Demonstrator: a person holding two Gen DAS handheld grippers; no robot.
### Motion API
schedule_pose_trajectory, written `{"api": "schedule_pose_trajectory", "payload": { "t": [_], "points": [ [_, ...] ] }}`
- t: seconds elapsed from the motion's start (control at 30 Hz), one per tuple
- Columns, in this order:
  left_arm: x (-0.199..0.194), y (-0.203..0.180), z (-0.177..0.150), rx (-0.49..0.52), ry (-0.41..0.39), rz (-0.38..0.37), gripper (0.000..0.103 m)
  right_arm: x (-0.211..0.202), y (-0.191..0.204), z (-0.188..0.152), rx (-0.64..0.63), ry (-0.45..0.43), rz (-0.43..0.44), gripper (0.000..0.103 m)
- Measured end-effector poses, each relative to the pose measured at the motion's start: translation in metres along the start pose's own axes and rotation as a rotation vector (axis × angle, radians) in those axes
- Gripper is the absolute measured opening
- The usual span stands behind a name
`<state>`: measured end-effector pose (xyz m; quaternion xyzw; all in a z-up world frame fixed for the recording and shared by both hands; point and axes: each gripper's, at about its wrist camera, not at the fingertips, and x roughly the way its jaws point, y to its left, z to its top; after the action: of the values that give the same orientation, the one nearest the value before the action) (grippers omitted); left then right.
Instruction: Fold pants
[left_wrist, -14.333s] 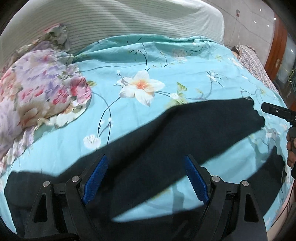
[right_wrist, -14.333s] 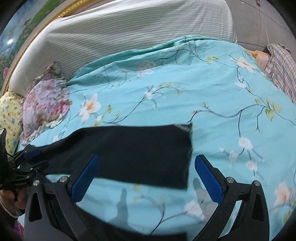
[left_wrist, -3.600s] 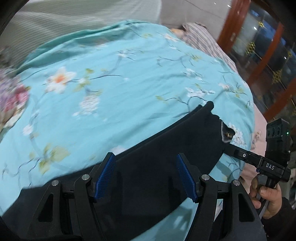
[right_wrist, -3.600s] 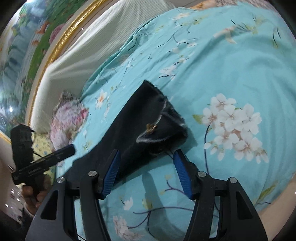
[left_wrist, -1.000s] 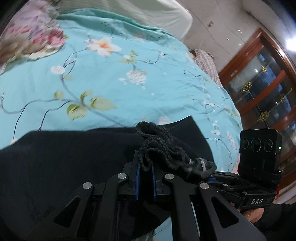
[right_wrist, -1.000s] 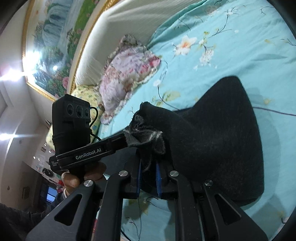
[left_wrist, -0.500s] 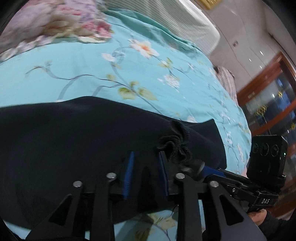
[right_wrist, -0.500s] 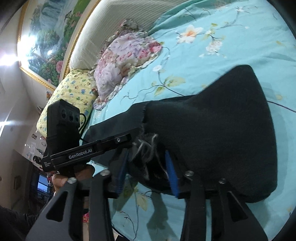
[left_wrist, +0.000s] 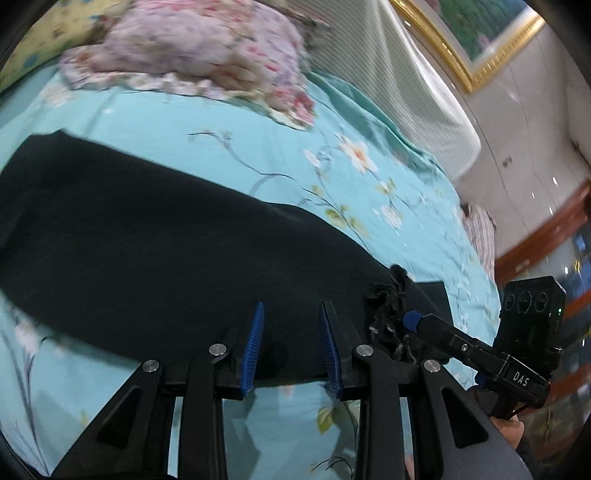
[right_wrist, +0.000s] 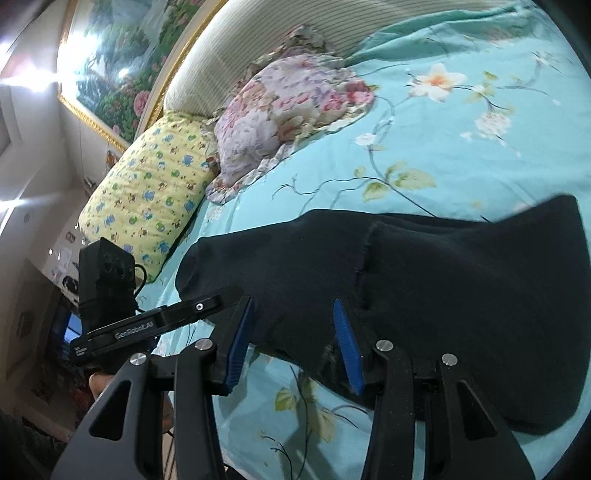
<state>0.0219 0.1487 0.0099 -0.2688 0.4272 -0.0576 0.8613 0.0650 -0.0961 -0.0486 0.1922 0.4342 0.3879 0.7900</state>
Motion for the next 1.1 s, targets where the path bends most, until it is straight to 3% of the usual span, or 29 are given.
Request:
{"api": "schedule_pose_trajectory", "payload": {
  "t": [0.27,0.47,0.83,0.9,1.1],
  "points": [
    [-0.031,0.037,-0.016,-0.110,-0.062,0.057,0.032,0.031,0.028,0.008,-0.081,0.057,0.007,0.046],
    [-0.054,0.067,-0.026,-0.187,-0.113,0.133,0.040,0.058,0.048,0.016,-0.131,0.103,0.032,0.046],
    [-0.081,0.116,-0.027,-0.357,-0.176,0.168,0.049,0.104,0.081,0.032,-0.208,0.178,0.058,0.046],
    [-0.082,0.123,-0.025,-0.385,-0.185,0.185,0.054,0.111,0.086,0.035,-0.223,0.190,0.060,0.046],
    [-0.079,0.144,-0.017,-0.450,-0.194,0.184,0.055,0.134,0.098,0.048,-0.273,0.224,0.062,0.047]
  ]
}}
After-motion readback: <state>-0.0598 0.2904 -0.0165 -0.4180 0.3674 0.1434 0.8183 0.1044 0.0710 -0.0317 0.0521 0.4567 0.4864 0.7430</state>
